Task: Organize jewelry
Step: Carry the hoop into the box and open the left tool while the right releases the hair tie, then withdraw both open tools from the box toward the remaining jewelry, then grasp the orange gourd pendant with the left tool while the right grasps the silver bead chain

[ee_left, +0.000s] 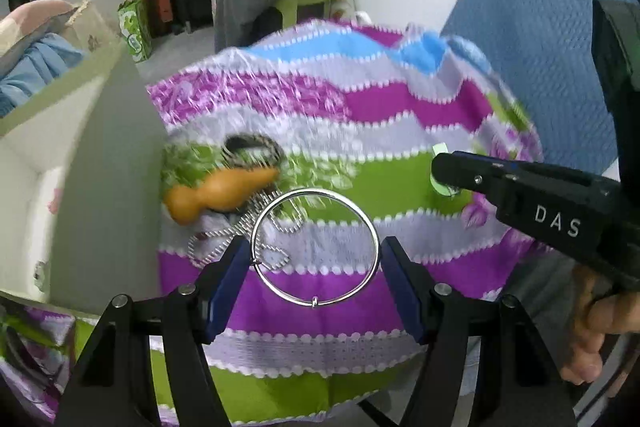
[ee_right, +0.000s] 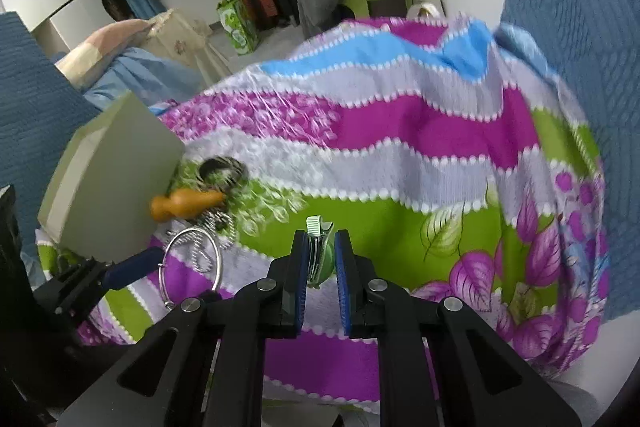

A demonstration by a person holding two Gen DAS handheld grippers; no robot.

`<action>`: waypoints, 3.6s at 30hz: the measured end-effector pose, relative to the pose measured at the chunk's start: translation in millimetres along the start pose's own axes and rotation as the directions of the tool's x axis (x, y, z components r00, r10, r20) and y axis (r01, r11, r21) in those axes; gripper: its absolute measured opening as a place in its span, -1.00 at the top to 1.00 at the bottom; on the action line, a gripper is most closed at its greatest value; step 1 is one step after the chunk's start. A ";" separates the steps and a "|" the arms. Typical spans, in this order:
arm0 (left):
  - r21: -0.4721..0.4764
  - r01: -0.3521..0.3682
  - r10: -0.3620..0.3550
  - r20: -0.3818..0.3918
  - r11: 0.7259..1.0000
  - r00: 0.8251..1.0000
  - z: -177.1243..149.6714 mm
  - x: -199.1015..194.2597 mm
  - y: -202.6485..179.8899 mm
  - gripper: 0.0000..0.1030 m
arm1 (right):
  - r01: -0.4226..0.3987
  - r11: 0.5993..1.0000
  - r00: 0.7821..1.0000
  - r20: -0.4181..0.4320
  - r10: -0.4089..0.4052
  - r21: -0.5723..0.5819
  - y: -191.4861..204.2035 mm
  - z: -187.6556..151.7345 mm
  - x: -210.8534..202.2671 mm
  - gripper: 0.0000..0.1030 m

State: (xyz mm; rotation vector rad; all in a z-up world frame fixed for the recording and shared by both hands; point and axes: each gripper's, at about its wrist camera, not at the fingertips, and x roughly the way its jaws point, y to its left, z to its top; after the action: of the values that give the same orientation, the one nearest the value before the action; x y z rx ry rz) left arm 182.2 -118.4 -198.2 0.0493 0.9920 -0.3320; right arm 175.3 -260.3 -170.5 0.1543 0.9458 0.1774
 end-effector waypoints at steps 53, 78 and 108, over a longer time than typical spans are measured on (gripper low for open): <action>-0.312 -0.105 0.142 0.097 0.944 0.985 11.5 -117.9 226.0 -0.60 | -0.201 0.946 0.980 -0.052 0.195 -0.254 224.5 57.7 11.6 0.38; -0.294 0.035 -0.006 0.096 0.955 0.995 1.3 -107.5 139.7 -0.41 | -0.076 0.977 0.994 -0.096 0.058 -0.199 97.7 -8.3 64.5 0.06; -0.184 0.111 -0.105 0.042 0.977 0.994 8.9 -76.7 77.4 0.03 | 0.031 0.988 0.999 -0.023 -0.035 -0.149 23.5 -23.1 37.3 0.96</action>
State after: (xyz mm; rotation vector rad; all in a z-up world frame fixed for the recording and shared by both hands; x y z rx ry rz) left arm 173.9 -27.3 -138.3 -0.1805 0.9919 -0.3372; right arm 175.9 -228.1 -208.4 -0.0015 0.9561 0.2193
